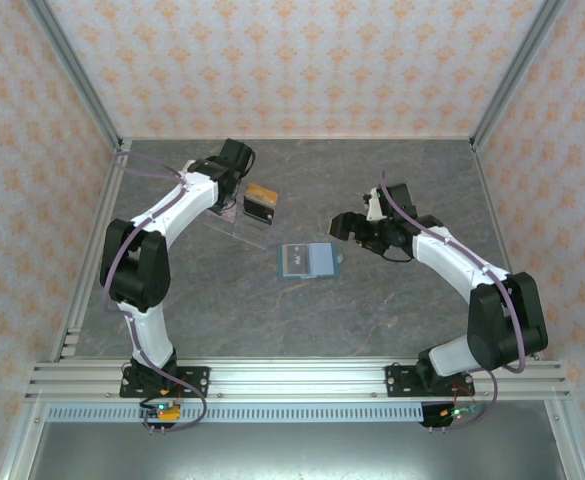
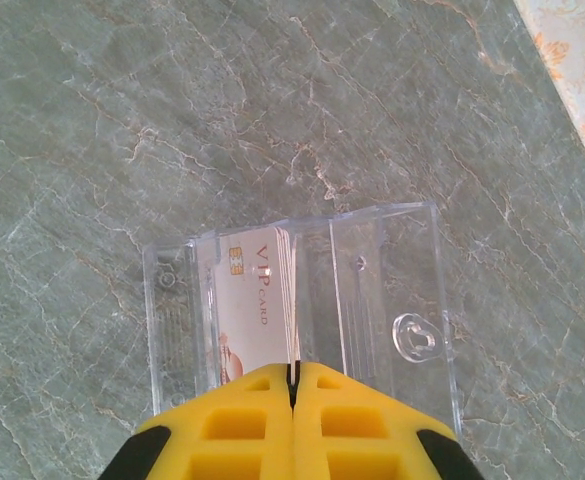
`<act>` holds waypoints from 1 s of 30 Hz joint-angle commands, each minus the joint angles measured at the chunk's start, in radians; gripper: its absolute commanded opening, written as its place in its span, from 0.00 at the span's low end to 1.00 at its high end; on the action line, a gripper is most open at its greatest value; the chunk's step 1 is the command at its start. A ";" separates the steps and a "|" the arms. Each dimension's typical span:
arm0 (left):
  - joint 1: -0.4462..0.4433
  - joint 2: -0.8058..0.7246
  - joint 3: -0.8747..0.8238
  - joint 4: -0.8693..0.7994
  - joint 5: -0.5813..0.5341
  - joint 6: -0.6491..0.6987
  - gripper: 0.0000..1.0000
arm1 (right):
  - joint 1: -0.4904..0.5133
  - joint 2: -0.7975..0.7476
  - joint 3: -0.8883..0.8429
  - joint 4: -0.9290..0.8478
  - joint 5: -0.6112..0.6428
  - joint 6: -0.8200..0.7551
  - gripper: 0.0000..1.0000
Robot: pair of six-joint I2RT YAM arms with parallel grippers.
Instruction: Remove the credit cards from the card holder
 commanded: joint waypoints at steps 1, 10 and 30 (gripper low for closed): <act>0.010 0.045 -0.002 -0.004 -0.023 -0.044 0.00 | 0.004 -0.002 -0.003 -0.001 0.013 -0.009 0.89; 0.019 0.081 0.016 -0.019 -0.028 -0.041 0.00 | 0.004 0.012 0.001 -0.001 0.014 -0.008 0.89; 0.030 0.155 0.104 -0.028 0.051 0.022 0.17 | 0.004 0.019 0.016 -0.019 0.010 -0.011 0.89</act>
